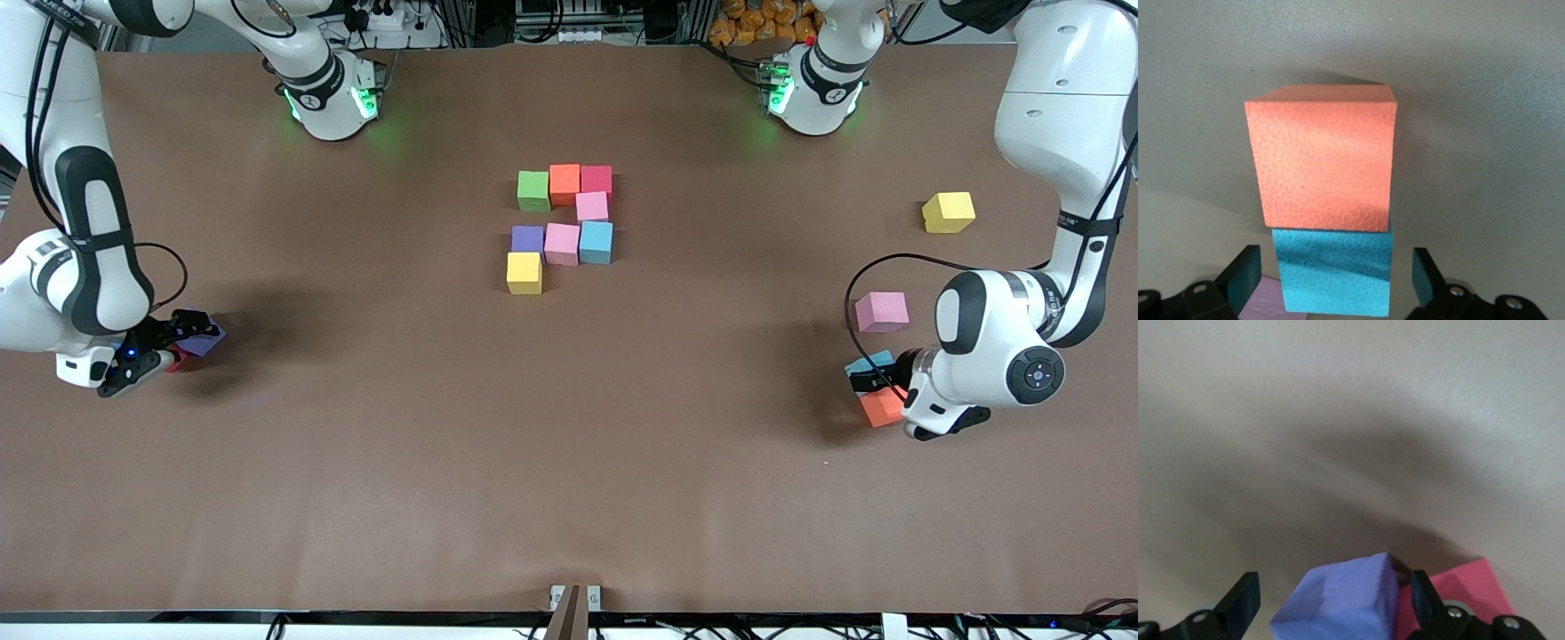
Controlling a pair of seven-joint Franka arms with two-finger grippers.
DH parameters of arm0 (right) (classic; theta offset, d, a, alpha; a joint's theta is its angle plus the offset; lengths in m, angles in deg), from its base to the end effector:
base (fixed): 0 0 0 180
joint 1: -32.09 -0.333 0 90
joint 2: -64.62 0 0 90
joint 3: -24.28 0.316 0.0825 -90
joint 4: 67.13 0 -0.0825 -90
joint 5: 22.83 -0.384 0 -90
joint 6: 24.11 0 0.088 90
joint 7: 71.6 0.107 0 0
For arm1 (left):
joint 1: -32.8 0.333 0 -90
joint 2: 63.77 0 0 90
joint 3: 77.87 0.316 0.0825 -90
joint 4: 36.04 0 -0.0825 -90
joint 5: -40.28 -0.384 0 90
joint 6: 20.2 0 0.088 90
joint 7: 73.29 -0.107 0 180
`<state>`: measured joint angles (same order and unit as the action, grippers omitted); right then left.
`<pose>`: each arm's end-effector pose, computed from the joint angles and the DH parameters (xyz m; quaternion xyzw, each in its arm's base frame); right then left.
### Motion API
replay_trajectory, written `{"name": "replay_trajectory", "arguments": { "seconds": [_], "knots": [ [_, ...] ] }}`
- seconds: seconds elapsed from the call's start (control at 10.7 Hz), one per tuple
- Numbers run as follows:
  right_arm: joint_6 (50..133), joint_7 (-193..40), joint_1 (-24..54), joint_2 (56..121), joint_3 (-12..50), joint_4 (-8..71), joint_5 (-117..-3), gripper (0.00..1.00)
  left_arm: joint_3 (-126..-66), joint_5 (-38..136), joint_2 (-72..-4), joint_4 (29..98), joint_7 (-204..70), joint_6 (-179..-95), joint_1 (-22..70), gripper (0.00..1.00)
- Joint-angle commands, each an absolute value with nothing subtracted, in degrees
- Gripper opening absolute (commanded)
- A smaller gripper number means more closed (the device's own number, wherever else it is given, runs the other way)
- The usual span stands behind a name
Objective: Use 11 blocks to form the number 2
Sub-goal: 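Reach the right gripper to the purple block beside the red block, then grasp the purple block with the right gripper while the left gripper lifts cyan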
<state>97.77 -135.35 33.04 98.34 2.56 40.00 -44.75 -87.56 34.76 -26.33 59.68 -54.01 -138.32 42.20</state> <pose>0.5684 -0.2113 0.1963 -0.9598 -0.2437 0.0699 0.1203 0.6523 0.0116 0.2099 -0.9811 -0.1465 0.1260 0.0078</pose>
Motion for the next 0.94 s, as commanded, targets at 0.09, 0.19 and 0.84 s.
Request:
{"name": "replay_trajectory", "arguments": {
  "seconds": [0.09,0.19,0.84],
  "knots": [
    [96.21,-142.07,36.39,98.29,3.71,41.5,-44.36,1.0,-87.89,33.34,-26.33,59.67,-56.58,-138.32,42.73,0.81],
    [96.13,-143.66,36.48,98.29,3.71,41.67,-44.36,1.0,-87.89,33.34,-26.33,59.58,-58.59,-138.23,42.82,0.73],
    [96.3,-144.47,36.04,98.2,3.71,41.5,-44.36,0.39,-88.59,33.25,-27.03,58.1,-63.62,-137.71,41.77,0.3]
  ]
}}
